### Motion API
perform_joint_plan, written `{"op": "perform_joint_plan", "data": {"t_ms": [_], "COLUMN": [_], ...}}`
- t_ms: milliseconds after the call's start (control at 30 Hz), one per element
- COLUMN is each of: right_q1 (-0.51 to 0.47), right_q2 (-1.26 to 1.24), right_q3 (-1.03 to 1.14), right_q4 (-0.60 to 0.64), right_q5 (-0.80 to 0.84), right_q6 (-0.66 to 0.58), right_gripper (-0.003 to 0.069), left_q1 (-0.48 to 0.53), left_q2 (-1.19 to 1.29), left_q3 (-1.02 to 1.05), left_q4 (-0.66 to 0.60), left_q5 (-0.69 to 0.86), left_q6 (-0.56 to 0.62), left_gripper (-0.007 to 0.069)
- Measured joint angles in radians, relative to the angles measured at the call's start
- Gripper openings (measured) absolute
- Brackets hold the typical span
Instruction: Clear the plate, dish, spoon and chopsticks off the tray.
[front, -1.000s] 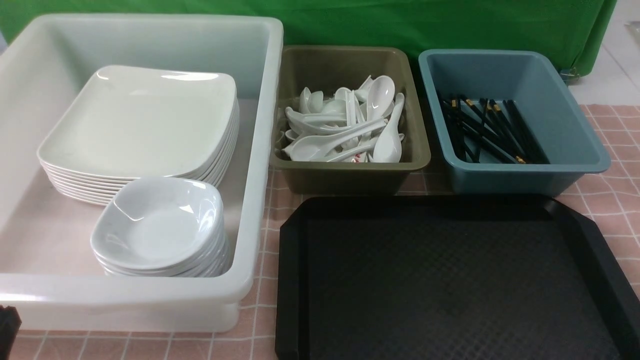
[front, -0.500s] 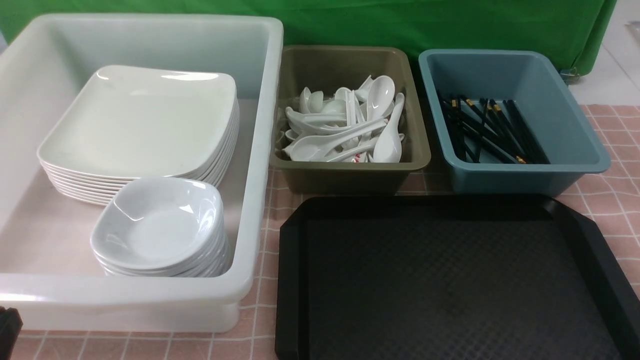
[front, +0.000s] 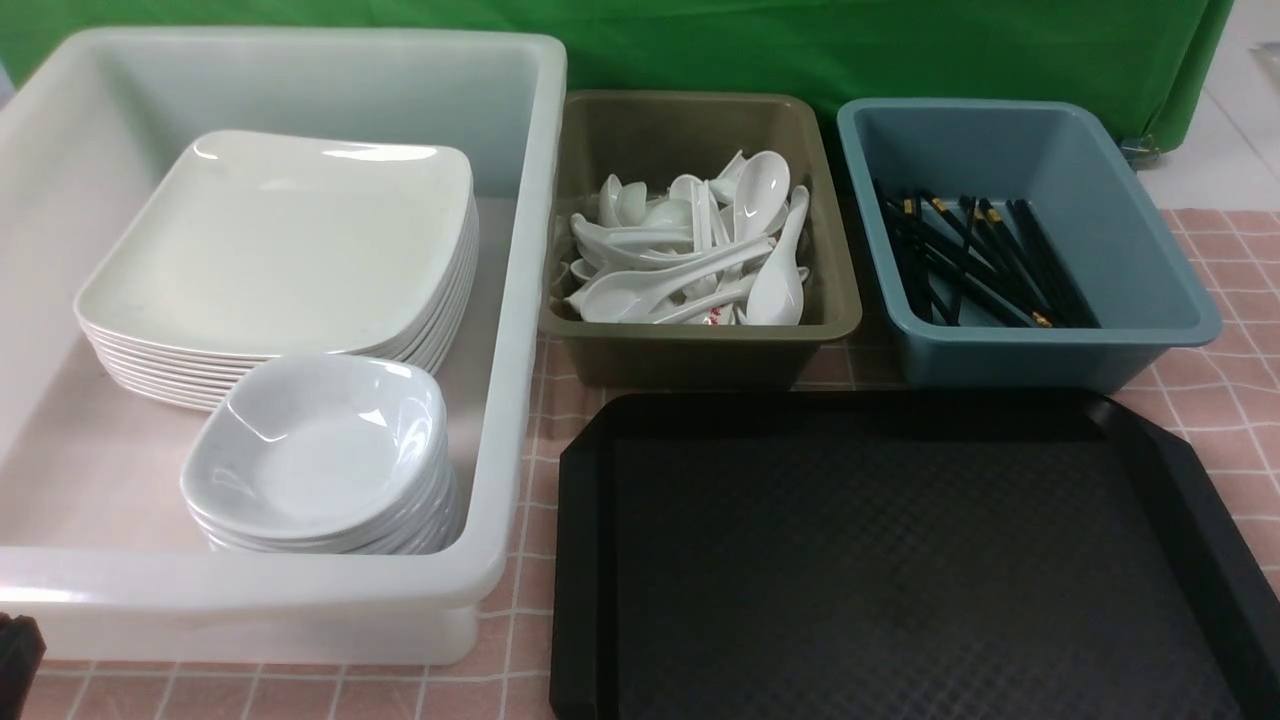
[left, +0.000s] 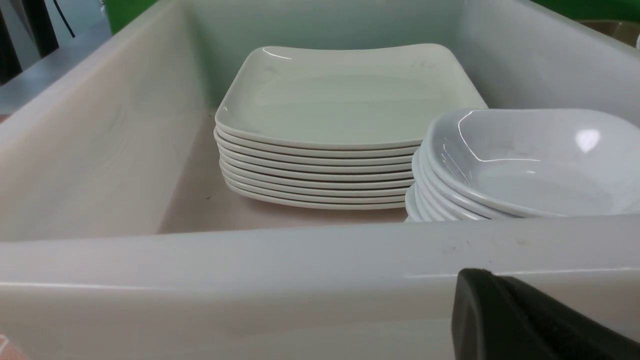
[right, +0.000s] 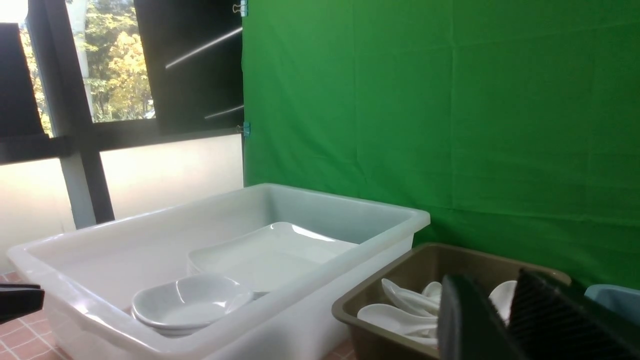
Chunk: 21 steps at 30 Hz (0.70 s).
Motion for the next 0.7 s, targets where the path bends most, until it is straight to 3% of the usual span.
{"op": "perform_joint_plan", "data": {"t_ms": [133, 167, 267, 567, 700], "right_q1": [0.000, 0.000, 0.000, -0.033, -0.283], "right_q2": [0.000, 0.000, 0.000, -0.012, -0.032], "right_q3": [0.000, 0.001, 0.004, 0.015, 0.108], "right_q4": [0.134, 0.224, 0.294, 0.322, 0.322], "right_q5": [0.004, 0.005, 0.006, 0.041, 0.106], "right_q6": [-0.088, -0.180, -0.247, -0.318, -0.345], "right_gripper": [0.0217, 0.0221, 0.0223, 0.0235, 0.0238], "left_q1": [0.000, 0.000, 0.000, 0.000, 0.000], "left_q2": [0.000, 0.000, 0.000, 0.000, 0.000], "left_q3": [0.000, 0.000, 0.000, 0.000, 0.000], "left_q4": [0.000, 0.000, 0.000, 0.000, 0.003], "left_q5": [0.000, 0.000, 0.000, 0.000, 0.000], "left_q6": [0.000, 0.000, 0.000, 0.000, 0.000], "left_gripper": [0.0004, 0.0004, 0.0004, 0.0004, 0.0004]}}
